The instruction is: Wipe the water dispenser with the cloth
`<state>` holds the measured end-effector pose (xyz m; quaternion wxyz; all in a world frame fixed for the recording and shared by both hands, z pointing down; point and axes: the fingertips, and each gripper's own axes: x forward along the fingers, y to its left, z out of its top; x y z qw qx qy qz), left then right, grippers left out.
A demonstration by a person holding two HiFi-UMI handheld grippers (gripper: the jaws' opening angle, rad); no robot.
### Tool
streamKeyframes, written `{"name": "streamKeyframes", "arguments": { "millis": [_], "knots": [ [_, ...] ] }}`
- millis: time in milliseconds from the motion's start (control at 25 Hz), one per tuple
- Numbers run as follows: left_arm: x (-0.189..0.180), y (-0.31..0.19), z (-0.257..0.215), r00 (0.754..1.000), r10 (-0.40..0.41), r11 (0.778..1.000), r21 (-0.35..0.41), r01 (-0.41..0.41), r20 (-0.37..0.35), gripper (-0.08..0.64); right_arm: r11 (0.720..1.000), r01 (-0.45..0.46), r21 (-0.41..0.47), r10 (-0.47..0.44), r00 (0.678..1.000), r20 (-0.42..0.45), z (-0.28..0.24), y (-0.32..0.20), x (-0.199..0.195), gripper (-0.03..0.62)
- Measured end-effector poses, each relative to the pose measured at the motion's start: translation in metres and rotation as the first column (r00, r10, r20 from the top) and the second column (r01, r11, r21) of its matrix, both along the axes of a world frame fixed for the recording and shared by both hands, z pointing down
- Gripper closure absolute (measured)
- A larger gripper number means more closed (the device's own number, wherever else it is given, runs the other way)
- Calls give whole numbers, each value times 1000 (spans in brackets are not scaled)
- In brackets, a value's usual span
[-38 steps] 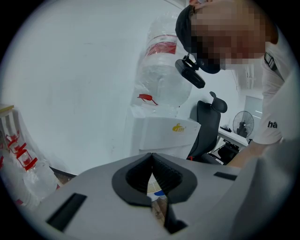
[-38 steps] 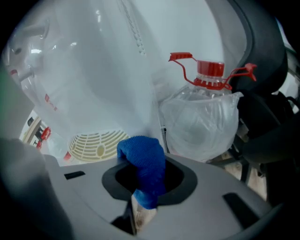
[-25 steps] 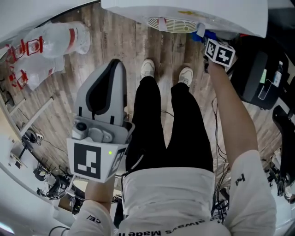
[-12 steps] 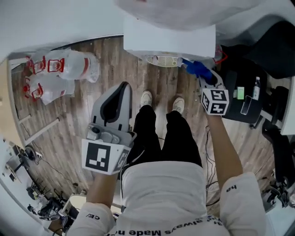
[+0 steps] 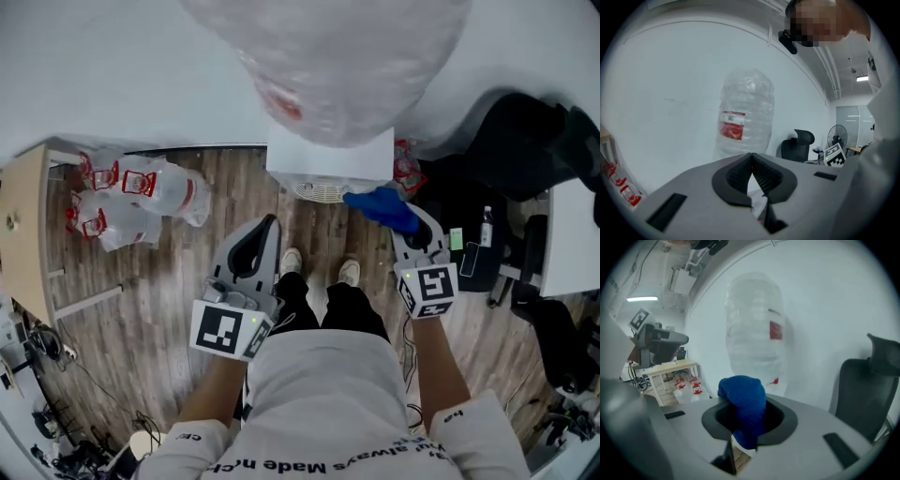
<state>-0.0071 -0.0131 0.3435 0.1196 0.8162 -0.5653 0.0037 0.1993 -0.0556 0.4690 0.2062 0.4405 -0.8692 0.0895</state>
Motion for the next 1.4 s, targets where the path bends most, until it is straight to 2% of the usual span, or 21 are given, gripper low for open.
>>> {"name": "streamKeyframes", "arguments": {
  "millis": [200, 400, 680, 1040, 1400],
  "knots": [
    [-4, 1, -44, 1000, 0, 998, 57, 1, -13, 540, 994, 35, 101, -42, 997, 70, -90, 3, -12, 508],
    [-4, 4, -85, 1000, 15, 994, 113, -12, -22, 540, 988, 37, 151, -59, 988, 146, -157, 8, -17, 508],
    [-11, 6, -137, 999, 33, 986, 166, -26, -41, 540, 966, 65, 250, -106, 983, 151, -243, 24, -33, 508],
    [-14, 12, -180, 996, 73, 974, 218, -61, -48, 540, 945, 142, 294, -198, 965, 173, -297, 48, -66, 506],
    [-6, 7, -191, 991, 114, 965, 243, -95, -67, 540, 937, 134, 321, -202, 961, 188, -315, 49, -67, 508]
  ]
}}
